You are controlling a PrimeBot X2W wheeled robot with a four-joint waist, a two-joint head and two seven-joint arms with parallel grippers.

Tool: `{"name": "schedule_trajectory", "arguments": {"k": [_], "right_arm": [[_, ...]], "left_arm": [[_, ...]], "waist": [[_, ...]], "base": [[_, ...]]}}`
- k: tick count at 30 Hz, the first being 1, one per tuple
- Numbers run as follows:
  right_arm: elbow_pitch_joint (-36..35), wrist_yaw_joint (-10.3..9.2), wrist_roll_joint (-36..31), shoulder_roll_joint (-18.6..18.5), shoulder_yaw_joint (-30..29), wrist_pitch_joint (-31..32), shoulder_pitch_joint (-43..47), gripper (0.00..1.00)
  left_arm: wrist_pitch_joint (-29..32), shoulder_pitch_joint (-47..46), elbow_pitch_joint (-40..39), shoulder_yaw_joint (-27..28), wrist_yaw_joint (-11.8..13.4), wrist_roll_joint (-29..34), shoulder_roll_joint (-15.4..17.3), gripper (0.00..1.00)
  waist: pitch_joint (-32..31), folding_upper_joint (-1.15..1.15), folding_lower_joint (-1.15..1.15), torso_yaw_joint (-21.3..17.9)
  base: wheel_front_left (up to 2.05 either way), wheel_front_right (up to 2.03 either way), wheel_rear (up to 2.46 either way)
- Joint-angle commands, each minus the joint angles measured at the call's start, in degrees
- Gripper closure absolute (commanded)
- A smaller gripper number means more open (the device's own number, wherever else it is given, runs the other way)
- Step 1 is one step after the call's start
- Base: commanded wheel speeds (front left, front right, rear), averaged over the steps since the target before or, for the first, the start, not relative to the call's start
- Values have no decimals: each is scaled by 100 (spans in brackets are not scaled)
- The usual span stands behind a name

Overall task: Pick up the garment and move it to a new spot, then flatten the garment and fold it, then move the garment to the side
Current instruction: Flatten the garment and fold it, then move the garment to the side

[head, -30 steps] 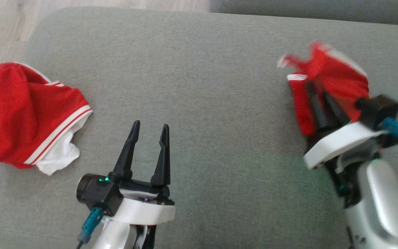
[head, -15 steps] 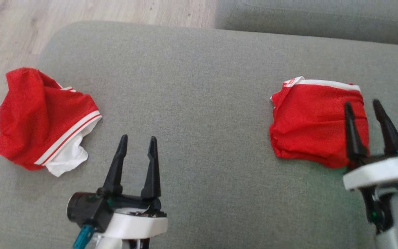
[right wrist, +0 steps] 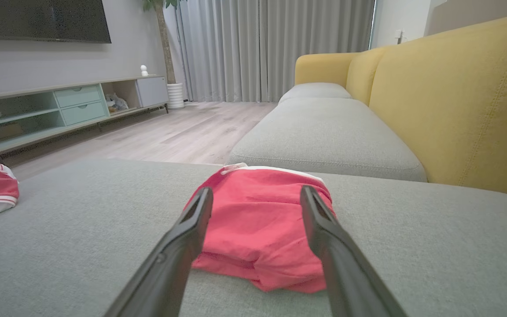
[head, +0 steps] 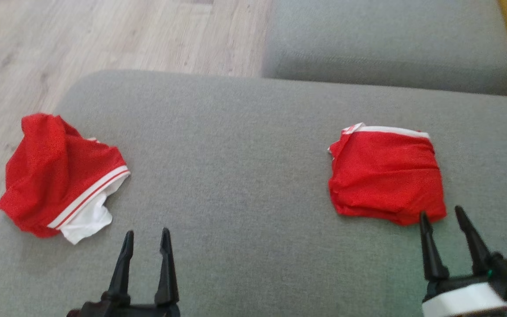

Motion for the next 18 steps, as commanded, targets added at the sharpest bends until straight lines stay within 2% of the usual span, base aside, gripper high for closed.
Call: {"name": "schedule_trajectory", "arguments": {"k": [1, 11, 18], "right_arm": [[-254, -31, -47, 9, 85, -74, -69, 0], [-356, -31, -502, 336, -41, -77, 389, 0], [-366, -31, -591, 404, -54, -77, 458, 0]], "left_arm": [[-29, -122, -153, 233, 15, 26, -8, 0], [-29, 22, 222, 316, -268, 259, -8, 0], [-29, 59, 307, 380, -317, 394, -8, 0]], "waist": [[-77, 0, 1, -55], [-241, 0, 1, -158], [-267, 0, 1, -227]], "base": [[0, 0, 0], [0, 0, 0], [0, 0, 0]]}}
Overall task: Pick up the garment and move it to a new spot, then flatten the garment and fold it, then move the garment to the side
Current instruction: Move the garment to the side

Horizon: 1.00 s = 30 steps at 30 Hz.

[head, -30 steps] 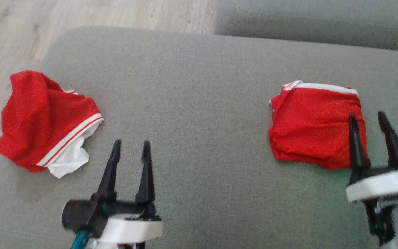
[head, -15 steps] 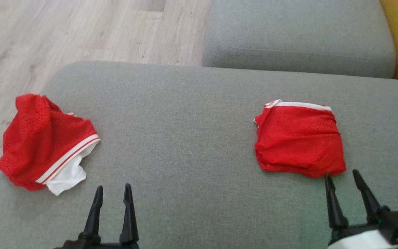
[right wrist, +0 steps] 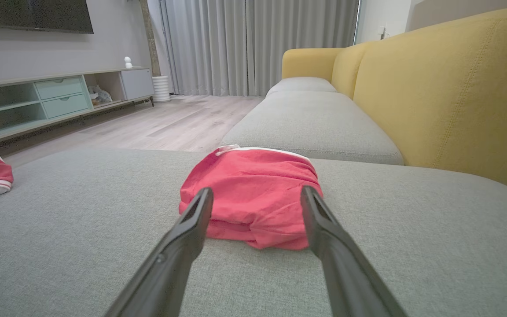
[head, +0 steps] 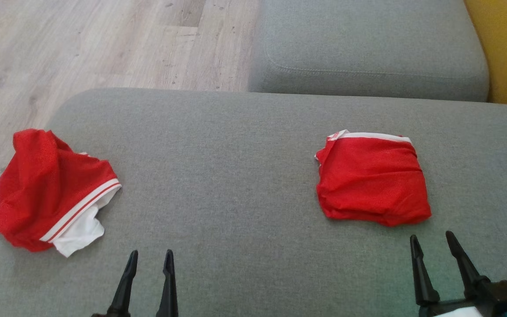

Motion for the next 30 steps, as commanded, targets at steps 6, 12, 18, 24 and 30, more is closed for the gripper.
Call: {"name": "schedule_trajectory", "arguments": {"k": [6, 12, 18, 24, 30], "right_arm": [[-182, -31, -66, -31, 115, -77, -115, 0], [-153, -31, -77, -22, 171, -77, -131, 0], [-133, -31, -75, -17, 206, -77, -122, 0], [-112, -31, -69, -12, 256, -77, -131, 0], [-91, -31, -73, -10, 240, -77, -160, 0]], "left_arm": [[-29, -164, -171, 199, -21, 85, -12, 0], [-29, -129, -210, 190, -10, 89, -12, 0], [-29, -122, -206, 182, -14, 115, -12, 0], [-29, -131, -225, 142, -37, 156, -12, 0], [-29, -157, -274, 105, -50, 227, -12, 0]], "waist": [[-21, 0, 0, -87], [-19, 0, 0, -183], [-26, 0, 0, -239], [6, 0, 0, -320], [126, 0, 0, -403]], "base": [[0, 0, 0], [0, 0, 0], [0, 0, 0], [0, 0, 0], [0, 0, 0]]}}
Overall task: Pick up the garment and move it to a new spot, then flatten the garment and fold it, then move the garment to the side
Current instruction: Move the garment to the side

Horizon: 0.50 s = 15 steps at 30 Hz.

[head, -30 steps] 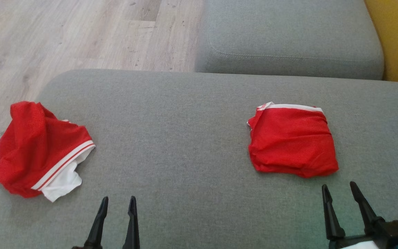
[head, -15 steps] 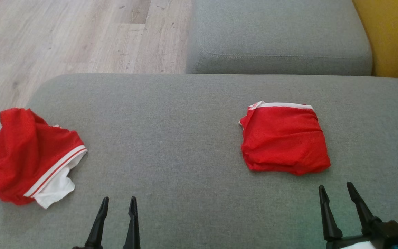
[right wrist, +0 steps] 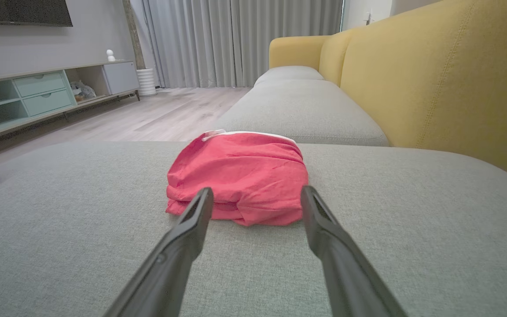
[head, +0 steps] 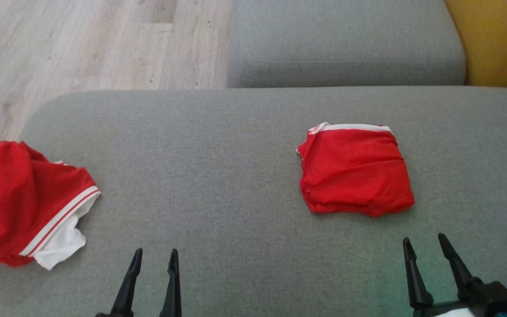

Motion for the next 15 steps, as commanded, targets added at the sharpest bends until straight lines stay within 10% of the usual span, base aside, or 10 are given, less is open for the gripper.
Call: {"name": "schedule_trajectory", "arguments": {"k": [1, 15], "right_arm": [[-159, -31, -38, -46, 124, -77, -163, 0], [-205, -31, -190, -274, -51, -78, -1063, 0]], "left_arm": [[-29, -178, -191, 134, -15, 69, -12, 0], [-29, -780, -561, -163, 113, -6, -12, 0]], "waist": [[60, 0, 0, -26], [1317, 0, 0, -93]], "base": [[0, 0, 0], [0, 0, 0]]}}
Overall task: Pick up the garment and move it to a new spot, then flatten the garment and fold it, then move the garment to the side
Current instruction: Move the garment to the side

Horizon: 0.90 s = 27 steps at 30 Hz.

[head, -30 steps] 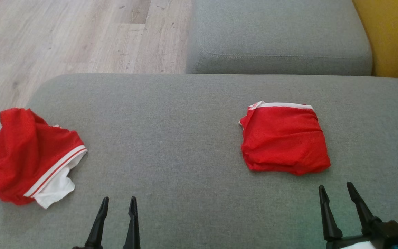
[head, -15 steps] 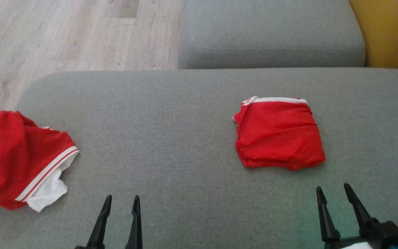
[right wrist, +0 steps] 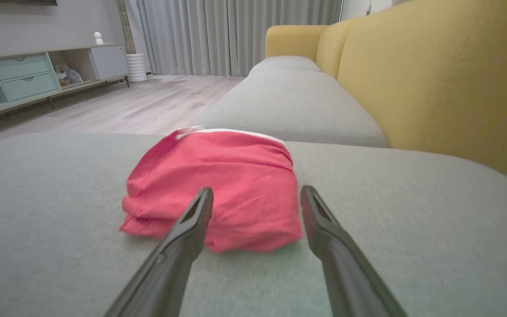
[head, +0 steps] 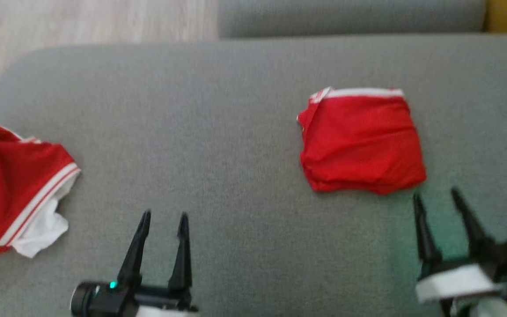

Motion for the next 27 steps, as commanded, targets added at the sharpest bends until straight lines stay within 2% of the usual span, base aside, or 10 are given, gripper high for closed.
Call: {"name": "schedule_trajectory", "arguments": {"k": [1, 5, 10, 15, 18, 19, 20, 21, 27], "right_arm": [[-151, -31, -78, -163, 88, -78, -349, 0], [250, -31, -47, -242, -83, -11, -941, 0], [920, -31, -15, -508, -248, 663, -1778, 0], [1455, -31, 187, -713, -206, 1164, -2266, 0], [1856, -31, 548, -793, 63, 1593, -2472, 0], [1932, -31, 710, -816, 191, 1688, -2524, 23], [1994, -31, 876, -846, 300, 1774, -2564, 67], [2039, -31, 1038, -884, 411, 1850, -2595, 98], [1997, -31, 1744, -1187, 698, 1833, -2812, 100]], "left_arm": [[-29, -281, -218, 95, 20, -22, -11, 0], [-29, -574, -323, -19, 8, 34, -11, 0], [-29, -833, -382, -143, 27, 133, -11, 0], [-29, -963, -390, -236, 54, 141, -11, 0], [-29, -1022, -370, -281, 75, 128, -11, 0], [-29, -1038, -365, -291, 84, 122, -11, 0], [-29, -1053, -362, -298, 95, 116, -11, 0], [-29, -1067, -363, -301, 107, 109, -11, 0], [-29, -1135, -368, -262, 122, 113, -11, 0]], "waist": [[382, 0, -1, 16], [702, 0, -1, 39], [901, 0, -1, 81], [993, 0, -1, 112], [1034, 0, -1, 122], [1050, 0, -1, 121], [1065, 0, -1, 115], [1083, 0, -1, 103], [1224, 0, -1, -152]], "base": [[0, 0, 0], [0, 0, 0], [0, 0, 0], [0, 0, 0], [0, 0, 0], [0, 0, 0], [0, 0, 0], [0, 0, 0], [0, 0, 0]]}}
